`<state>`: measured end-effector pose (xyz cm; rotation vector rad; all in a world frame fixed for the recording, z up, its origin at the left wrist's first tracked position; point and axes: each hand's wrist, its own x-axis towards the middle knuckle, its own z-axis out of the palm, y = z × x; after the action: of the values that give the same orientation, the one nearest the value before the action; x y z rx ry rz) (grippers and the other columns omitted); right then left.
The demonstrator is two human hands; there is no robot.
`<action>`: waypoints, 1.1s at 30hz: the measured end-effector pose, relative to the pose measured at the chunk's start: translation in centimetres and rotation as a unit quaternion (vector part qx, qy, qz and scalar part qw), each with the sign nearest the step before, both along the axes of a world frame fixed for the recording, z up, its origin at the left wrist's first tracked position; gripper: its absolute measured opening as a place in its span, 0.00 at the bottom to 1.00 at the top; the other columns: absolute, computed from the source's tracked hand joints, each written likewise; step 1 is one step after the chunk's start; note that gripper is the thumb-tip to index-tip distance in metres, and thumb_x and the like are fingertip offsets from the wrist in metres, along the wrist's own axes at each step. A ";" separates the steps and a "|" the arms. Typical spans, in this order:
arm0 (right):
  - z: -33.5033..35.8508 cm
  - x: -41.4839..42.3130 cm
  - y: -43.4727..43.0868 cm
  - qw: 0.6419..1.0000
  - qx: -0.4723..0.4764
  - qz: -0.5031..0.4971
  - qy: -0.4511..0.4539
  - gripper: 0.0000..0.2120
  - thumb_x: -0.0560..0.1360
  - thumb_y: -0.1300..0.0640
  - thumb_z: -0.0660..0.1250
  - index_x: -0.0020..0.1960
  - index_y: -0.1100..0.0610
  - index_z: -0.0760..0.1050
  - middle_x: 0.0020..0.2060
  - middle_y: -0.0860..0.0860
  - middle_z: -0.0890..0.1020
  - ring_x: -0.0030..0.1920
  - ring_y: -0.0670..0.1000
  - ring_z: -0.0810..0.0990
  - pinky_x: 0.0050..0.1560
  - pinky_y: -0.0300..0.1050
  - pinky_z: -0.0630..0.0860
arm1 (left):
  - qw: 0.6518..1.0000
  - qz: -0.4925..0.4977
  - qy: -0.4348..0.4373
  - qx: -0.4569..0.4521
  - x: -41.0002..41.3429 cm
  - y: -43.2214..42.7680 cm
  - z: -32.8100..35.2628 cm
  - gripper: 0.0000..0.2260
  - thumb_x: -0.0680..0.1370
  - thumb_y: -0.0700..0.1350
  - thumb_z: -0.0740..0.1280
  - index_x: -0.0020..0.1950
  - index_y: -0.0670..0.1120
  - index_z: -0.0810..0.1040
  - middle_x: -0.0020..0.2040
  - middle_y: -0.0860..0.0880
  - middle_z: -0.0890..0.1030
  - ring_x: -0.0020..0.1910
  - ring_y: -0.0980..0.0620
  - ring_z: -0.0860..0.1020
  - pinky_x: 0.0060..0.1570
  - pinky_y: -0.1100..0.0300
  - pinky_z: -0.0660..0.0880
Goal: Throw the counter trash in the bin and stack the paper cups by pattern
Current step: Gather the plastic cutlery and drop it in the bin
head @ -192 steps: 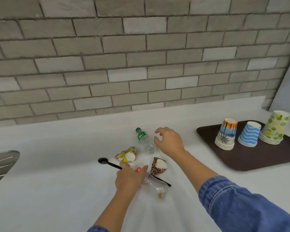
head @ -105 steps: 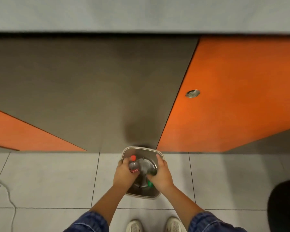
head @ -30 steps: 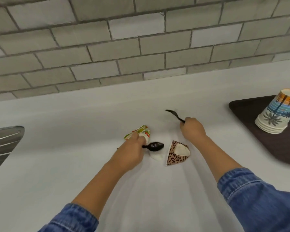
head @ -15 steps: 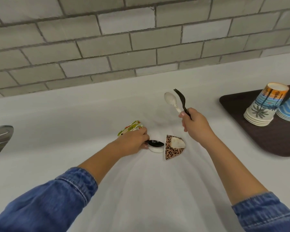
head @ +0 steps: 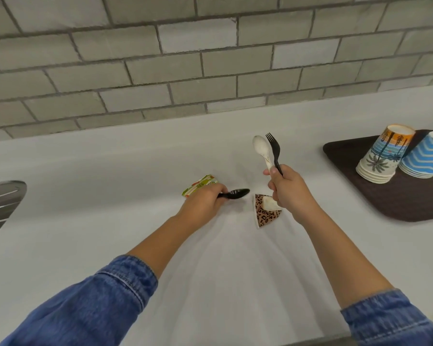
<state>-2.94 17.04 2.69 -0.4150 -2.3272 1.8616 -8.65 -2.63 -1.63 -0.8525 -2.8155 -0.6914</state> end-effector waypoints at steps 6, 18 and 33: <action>0.7 1.9 -3.0 0.999 0.041 0.007 0.015 0.14 0.79 0.46 0.58 0.45 0.53 0.76 0.28 0.48 0.69 0.25 0.45 0.65 0.29 0.39 0.62 | 0.990 0.095 -0.040 0.096 1.6 -2.5 1.7 0.12 0.82 0.43 0.58 0.58 0.40 0.77 0.50 0.44 0.76 0.47 0.48 0.74 0.41 0.61 0.64; -0.4 14.8 -16.9 0.994 -0.069 0.088 -0.010 0.14 0.81 0.46 0.55 0.49 0.52 0.75 0.30 0.48 0.68 0.27 0.46 0.63 0.28 0.38 0.60 | 0.832 0.141 -0.338 0.417 20.0 -15.1 4.2 0.12 0.82 0.51 0.56 0.46 0.45 0.73 0.28 0.51 0.68 0.24 0.54 0.64 0.25 0.64 0.63; -18.6 32.6 -31.7 0.955 -0.161 0.185 -0.166 0.08 0.81 0.59 0.57 0.49 0.55 0.74 0.31 0.49 0.74 0.28 0.47 0.70 0.30 0.42 0.68 | 0.713 0.175 -0.580 0.354 37.2 -31.1 -12.5 0.13 0.83 0.47 0.55 0.49 0.39 0.73 0.27 0.50 0.67 0.24 0.54 0.63 0.25 0.63 0.61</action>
<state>29.62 -14.61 -15.87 -0.3701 -2.4411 2.5454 28.56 -33.75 -14.17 0.4783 -2.7606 -2.6731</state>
